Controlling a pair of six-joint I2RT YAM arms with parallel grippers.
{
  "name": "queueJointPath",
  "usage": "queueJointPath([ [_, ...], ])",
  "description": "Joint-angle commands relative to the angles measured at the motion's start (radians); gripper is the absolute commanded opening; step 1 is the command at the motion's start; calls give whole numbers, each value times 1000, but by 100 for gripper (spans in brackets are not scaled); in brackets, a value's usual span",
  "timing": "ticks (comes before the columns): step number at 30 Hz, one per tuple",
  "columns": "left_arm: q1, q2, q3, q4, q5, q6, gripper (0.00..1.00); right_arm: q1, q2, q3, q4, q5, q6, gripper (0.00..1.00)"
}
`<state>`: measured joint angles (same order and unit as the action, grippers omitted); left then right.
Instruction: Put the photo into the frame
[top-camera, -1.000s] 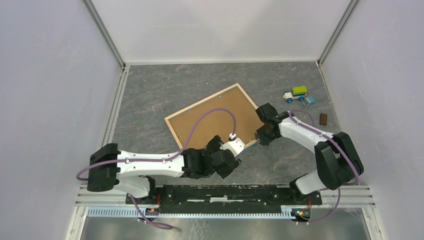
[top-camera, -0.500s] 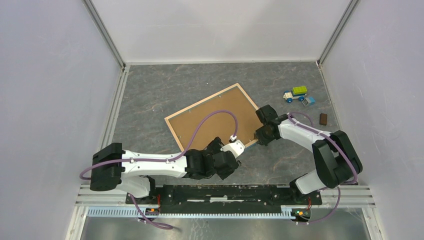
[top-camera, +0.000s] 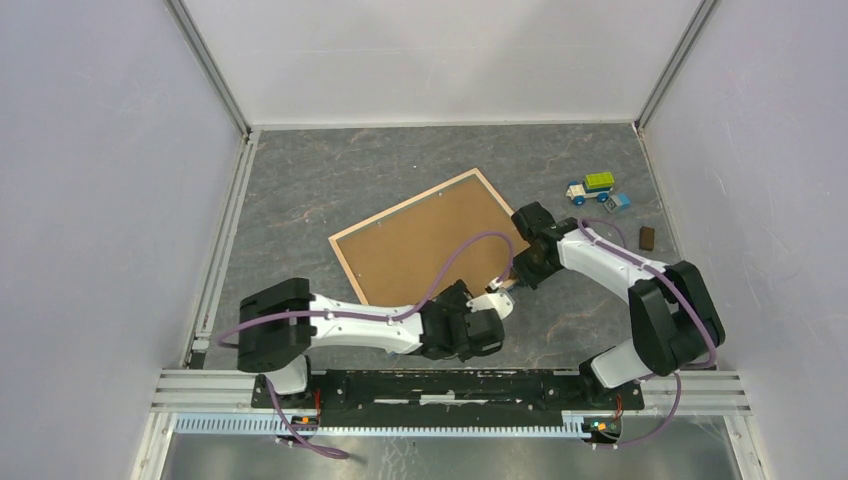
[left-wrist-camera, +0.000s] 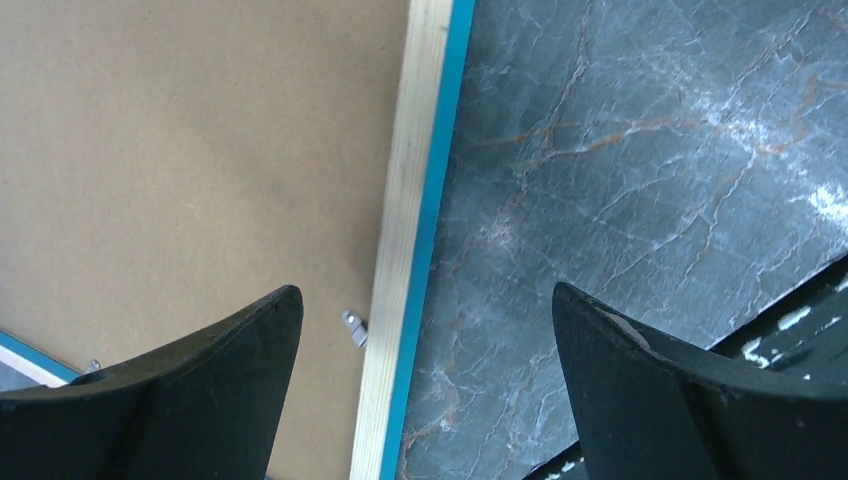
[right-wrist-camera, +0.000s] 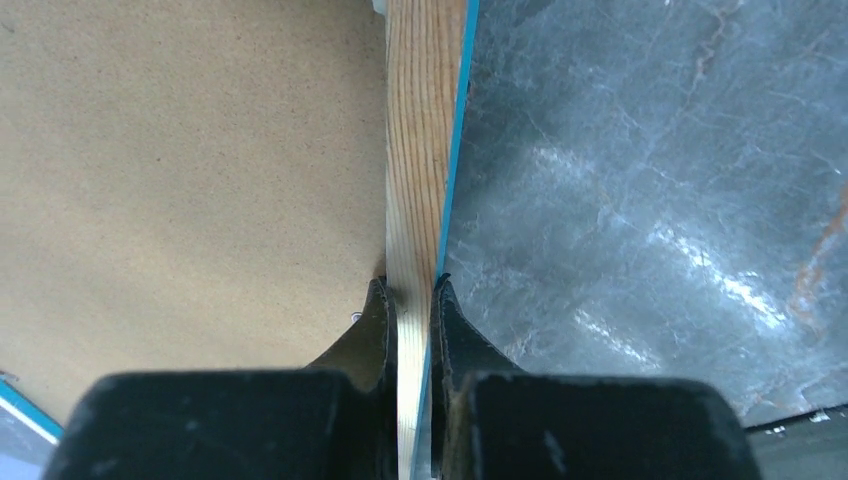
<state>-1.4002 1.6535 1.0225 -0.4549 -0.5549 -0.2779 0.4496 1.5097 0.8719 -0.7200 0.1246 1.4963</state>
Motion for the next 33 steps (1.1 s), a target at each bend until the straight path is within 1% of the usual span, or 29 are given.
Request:
queueJointPath([
  [1, -31, 74, 102, -49, -99, 9, 100, 2, -92, 78, -66, -38, -16, 0],
  [3, -43, 113, 135, -85, -165, 4, 100, 2, -113, 92, -87, -37, -16, 0],
  [7, -62, 222, 212, -182, -387, 7, 100, 3, -140, 78, -79, -50, -1, 0],
  [10, -64, 291, 264, -238, -529, 5, 97, 2, -136, 86, -86, -61, -9, 0],
  [12, -64, 329, 281, -253, -579, 17, 93, 3, -129, 95, -91, -70, -20, 0],
  [14, -63, 359, 290, -242, -581, 56, 91, 2, -127, 101, -97, -77, -28, 0],
  [18, -64, 389, 310, -266, -624, 63, 76, 3, -142, 90, -91, -83, -32, 0],
  [20, -64, 379, 305, -268, -641, 77, 66, 3, -157, 76, -79, -88, -33, 0],
  [22, -66, 350, 295, -273, -648, 91, 53, 2, -176, 62, -62, -75, -46, 0],
  [24, -69, 306, 292, -298, -650, 85, 44, 1, -205, 48, -6, -45, -105, 0],
  [26, -70, 249, 296, -342, -636, 71, 40, 0, -255, 45, 59, 23, -218, 15],
  [28, -69, 195, 301, -390, -619, 52, 32, -5, -311, 46, 156, 96, -375, 33],
  [29, -72, 163, 304, -409, -605, 49, 27, -19, -344, 45, 221, 108, -493, 42],
  [31, -72, 98, 303, -444, -583, 47, 15, -51, -411, 57, 344, 81, -759, 55],
  [33, -73, 40, 303, -481, -548, 47, 11, -59, -472, 83, 431, 30, -1047, 62],
])
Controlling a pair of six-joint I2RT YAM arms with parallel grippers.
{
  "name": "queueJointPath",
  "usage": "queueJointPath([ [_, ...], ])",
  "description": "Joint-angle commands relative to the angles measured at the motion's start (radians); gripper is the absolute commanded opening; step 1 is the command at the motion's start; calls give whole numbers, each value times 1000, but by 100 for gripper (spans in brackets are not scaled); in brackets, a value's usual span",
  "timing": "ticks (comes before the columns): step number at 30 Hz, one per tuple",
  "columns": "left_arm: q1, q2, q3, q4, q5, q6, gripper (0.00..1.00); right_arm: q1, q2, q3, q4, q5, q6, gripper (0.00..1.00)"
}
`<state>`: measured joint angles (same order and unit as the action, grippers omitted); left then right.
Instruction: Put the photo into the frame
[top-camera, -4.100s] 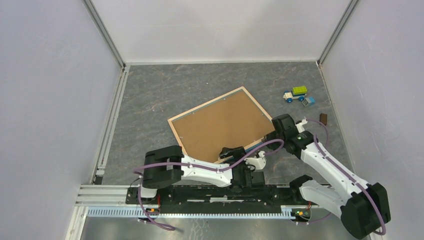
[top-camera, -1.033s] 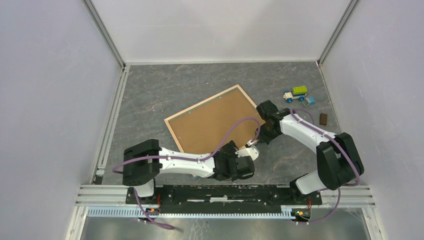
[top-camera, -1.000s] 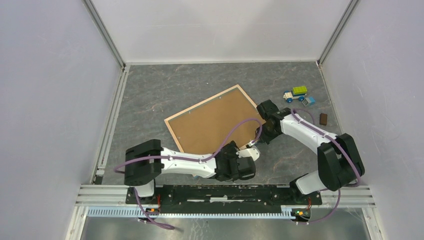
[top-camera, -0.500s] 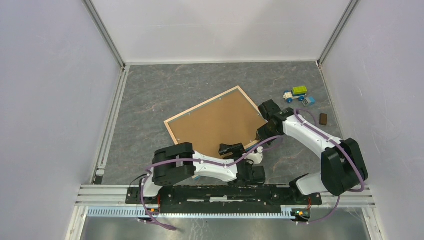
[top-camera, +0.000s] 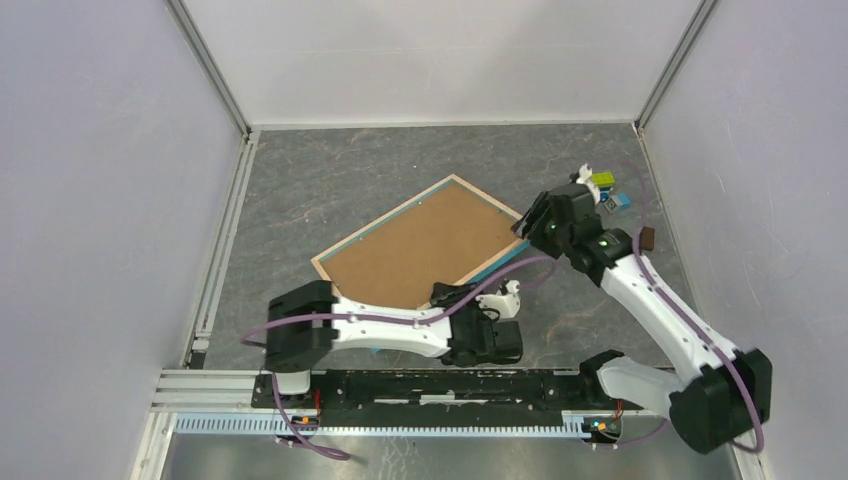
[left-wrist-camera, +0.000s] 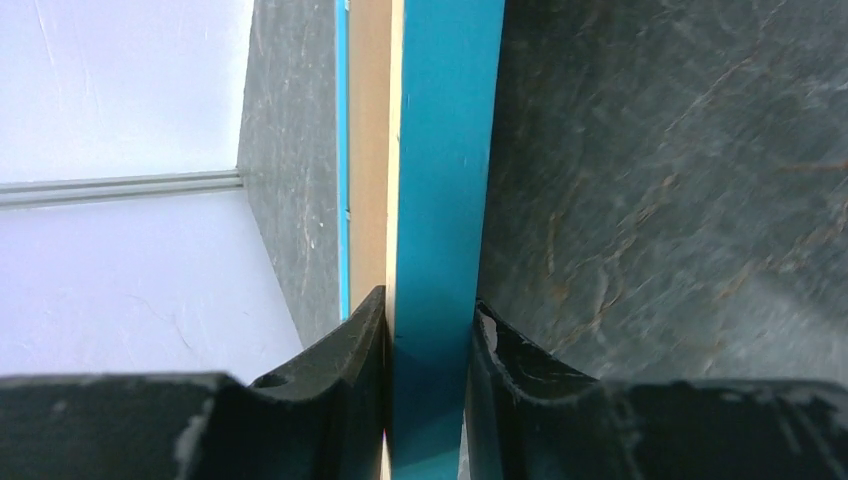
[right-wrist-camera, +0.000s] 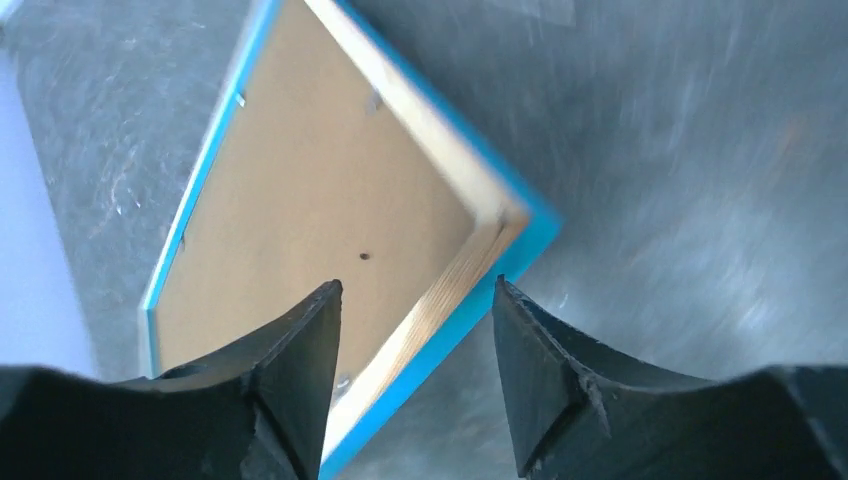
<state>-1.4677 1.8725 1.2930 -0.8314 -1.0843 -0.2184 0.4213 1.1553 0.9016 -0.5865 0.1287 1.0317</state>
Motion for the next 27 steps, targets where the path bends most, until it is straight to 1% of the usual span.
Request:
queueJointPath([
  [1, -5, -209, 40, -133, 3, -21, 10, -31, -145, 87, 304, 12, -714, 64],
  [2, -6, -232, 47, -155, 31, -25, 8, -31, -163, 117, 292, 20, -811, 66],
  [3, -6, -258, 54, -175, 56, -22, 4, -32, -183, 150, 277, 33, -879, 71],
  [4, -5, -286, 63, -193, 83, -24, 2, -31, -198, 169, 265, 43, -954, 78],
  [6, -6, -340, 82, -224, 136, -10, 2, -32, -232, 175, 273, 109, -1058, 87],
  [9, -5, -424, 121, -266, 186, 4, 2, -35, -292, 110, 348, 162, -1187, 90],
  [11, 2, -472, 155, -294, 242, 15, 2, -40, -362, 20, 447, 115, -1255, 92],
  [13, 8, -521, 189, -302, 317, 22, 2, -50, -426, -78, 535, 60, -1296, 98],
  [14, 16, -550, 204, -299, 363, 25, 2, -53, -444, -105, 557, 28, -1315, 98],
  [17, 47, -622, 232, -265, 467, 52, 2, -64, -482, -172, 623, -117, -1337, 98],
  [19, 75, -659, 250, -254, 526, 68, 2, -69, -485, -189, 639, -229, -1331, 98],
  [21, 113, -687, 271, -245, 579, 89, 2, -73, -483, -198, 649, -305, -1311, 98],
  [22, 141, -700, 283, -239, 605, 99, 2, -74, -483, -201, 649, -323, -1298, 98],
  [24, 234, -709, 313, -217, 691, 104, 2, -74, -483, -192, 630, -291, -1240, 98],
  [27, 402, -677, 366, -181, 936, 100, 2, -73, -491, -158, 546, -216, -1181, 97],
])
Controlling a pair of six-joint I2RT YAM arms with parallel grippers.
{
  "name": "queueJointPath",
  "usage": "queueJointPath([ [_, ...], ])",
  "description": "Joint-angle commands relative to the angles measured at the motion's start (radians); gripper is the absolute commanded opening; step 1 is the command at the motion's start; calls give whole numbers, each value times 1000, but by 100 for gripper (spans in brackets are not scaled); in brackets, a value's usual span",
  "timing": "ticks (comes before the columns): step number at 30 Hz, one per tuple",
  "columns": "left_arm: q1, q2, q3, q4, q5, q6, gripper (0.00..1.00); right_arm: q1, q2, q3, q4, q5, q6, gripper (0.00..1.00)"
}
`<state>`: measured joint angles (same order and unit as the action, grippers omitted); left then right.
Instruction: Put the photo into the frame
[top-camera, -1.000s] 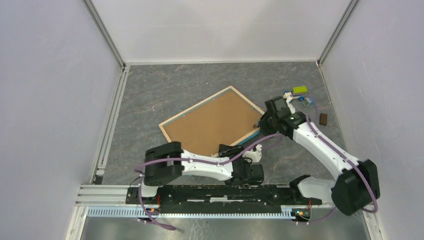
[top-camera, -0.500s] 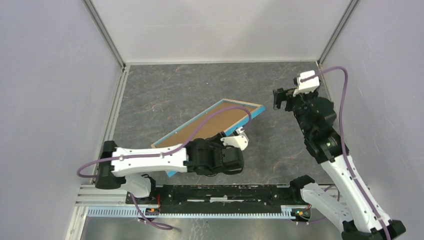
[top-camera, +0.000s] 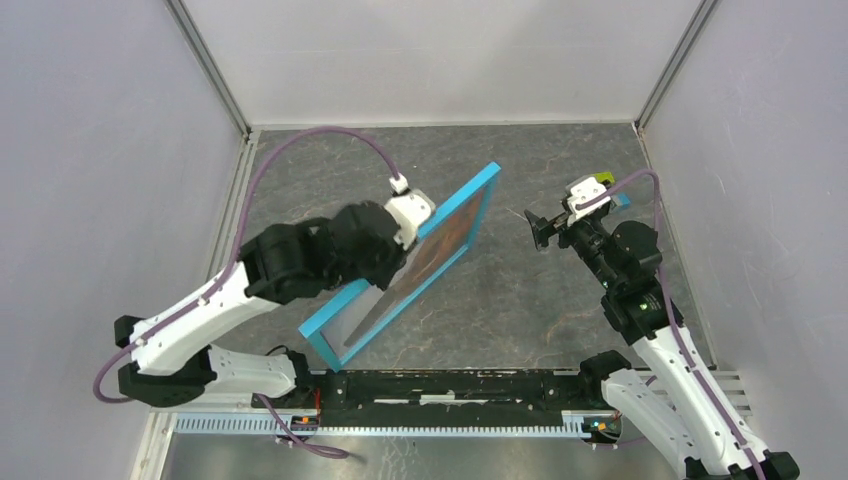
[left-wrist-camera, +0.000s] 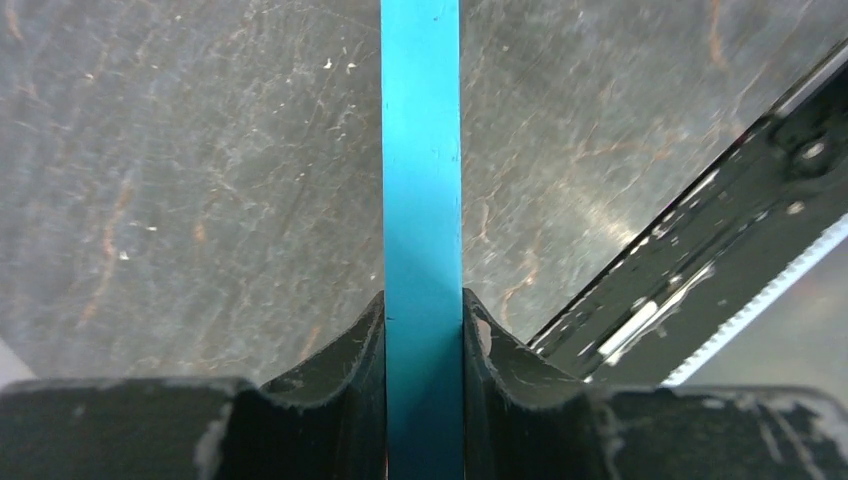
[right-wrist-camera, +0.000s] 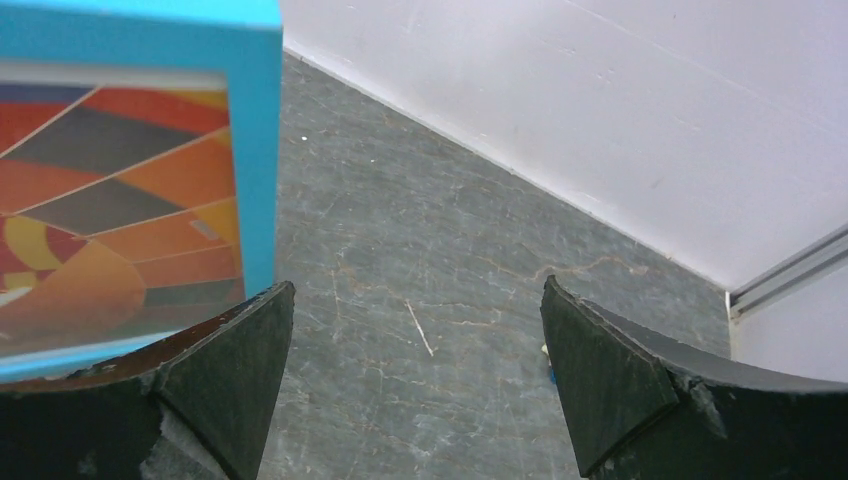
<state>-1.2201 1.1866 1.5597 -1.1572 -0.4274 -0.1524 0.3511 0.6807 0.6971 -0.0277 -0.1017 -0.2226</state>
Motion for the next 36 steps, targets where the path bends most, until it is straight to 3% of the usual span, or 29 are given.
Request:
queueJointPath([
  [1, 196, 28, 110, 149, 325, 33, 2, -3, -23, 55, -33, 52, 91, 97],
  [5, 318, 129, 141, 191, 540, 40, 2, -3, -23, 99, -115, 149, 121, 98],
  [8, 421, 198, 156, 260, 777, 53, 2, -3, -28, 110, -136, 148, 128, 98],
  [12, 478, 365, 239, 262, 1010, 162, 2, -3, -53, 105, -125, 107, 149, 98],
  [16, 504, 543, 362, 211, 1144, 261, 2, -3, -75, 112, -143, 110, 141, 98],
  [29, 684, 1156, 874, -76, 1169, 445, 2, -3, -120, 42, -94, 145, 140, 98],
  [36, 754, 1272, 792, 18, 1293, 446, 3, -3, -72, -1, -42, 105, 182, 98],
])
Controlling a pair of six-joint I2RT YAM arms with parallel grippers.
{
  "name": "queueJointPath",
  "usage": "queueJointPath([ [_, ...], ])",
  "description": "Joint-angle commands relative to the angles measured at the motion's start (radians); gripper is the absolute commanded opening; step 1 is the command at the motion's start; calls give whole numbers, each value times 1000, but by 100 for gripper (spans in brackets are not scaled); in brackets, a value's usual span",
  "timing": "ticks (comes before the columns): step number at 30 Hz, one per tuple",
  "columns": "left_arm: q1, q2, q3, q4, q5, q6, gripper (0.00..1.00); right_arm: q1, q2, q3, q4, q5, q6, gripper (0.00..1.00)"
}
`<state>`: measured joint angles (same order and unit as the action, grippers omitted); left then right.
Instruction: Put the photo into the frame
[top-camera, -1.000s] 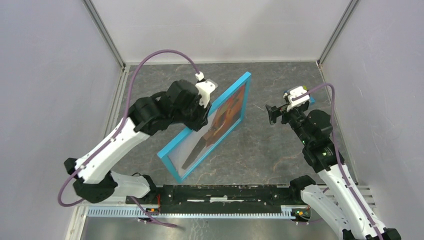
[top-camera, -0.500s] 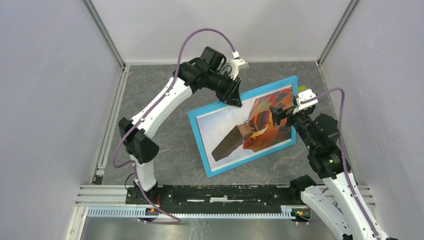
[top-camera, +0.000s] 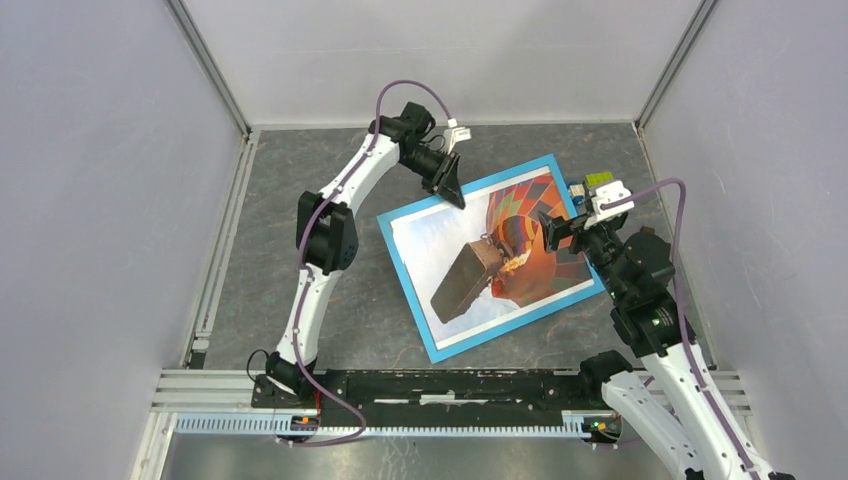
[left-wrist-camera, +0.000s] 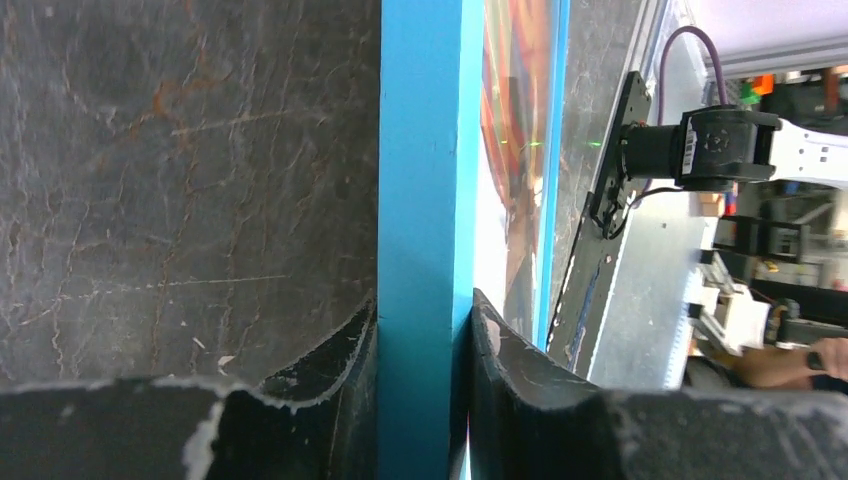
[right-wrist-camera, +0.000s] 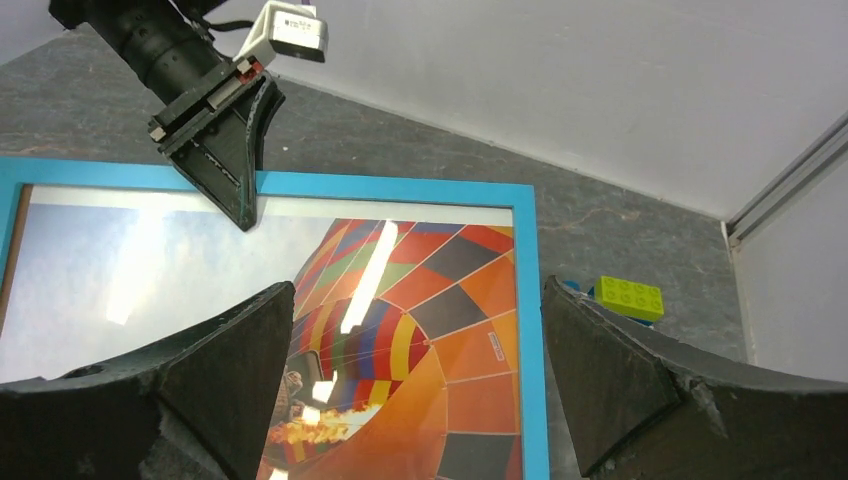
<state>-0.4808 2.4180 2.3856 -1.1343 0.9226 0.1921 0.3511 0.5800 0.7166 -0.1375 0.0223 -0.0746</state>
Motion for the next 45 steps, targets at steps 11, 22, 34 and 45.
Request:
queueJointPath([
  [11, 91, 176, -33, 158, -195, -72, 19, -4, 15, 2, 17, -44, 46, 98],
  [22, 110, -95, -76, 163, -633, -336, 69, -4, -29, 130, -161, -4, 58, 98],
  [34, -157, -888, -561, 265, -874, -434, 84, -3, -78, 354, -383, -33, 73, 98],
  [45, -248, -1603, -982, 600, -884, -539, 100, -4, -141, 522, -528, 54, 73, 98],
])
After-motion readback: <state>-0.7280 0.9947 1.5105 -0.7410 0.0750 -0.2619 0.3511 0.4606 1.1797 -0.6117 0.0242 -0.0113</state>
